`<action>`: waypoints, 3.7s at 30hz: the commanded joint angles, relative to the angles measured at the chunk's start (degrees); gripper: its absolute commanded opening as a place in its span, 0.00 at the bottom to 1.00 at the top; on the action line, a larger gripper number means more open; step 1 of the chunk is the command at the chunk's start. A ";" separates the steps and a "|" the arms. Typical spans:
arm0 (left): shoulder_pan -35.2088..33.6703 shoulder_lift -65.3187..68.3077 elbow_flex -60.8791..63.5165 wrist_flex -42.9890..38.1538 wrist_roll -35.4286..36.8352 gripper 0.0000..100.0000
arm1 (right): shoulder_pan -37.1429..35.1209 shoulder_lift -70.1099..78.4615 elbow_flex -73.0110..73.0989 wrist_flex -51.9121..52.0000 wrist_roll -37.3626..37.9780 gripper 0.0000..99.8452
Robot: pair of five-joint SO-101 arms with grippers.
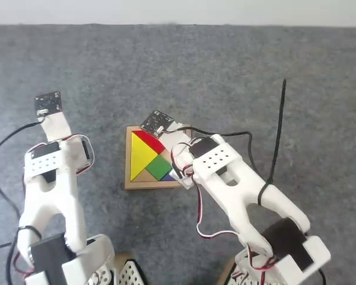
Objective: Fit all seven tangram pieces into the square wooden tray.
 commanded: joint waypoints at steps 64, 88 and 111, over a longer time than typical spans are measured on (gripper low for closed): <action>34.02 -33.67 19.47 -10.90 1.93 0.07 | 28.97 -10.07 3.78 -3.56 -17.58 0.03; 45.36 13.89 -13.23 2.29 5.89 0.01 | 30.90 -9.80 7.30 -11.56 -17.58 0.03; 27.87 -48.88 31.69 -16.44 5.54 0.01 | 30.64 -25.80 19.60 -14.46 -17.14 0.03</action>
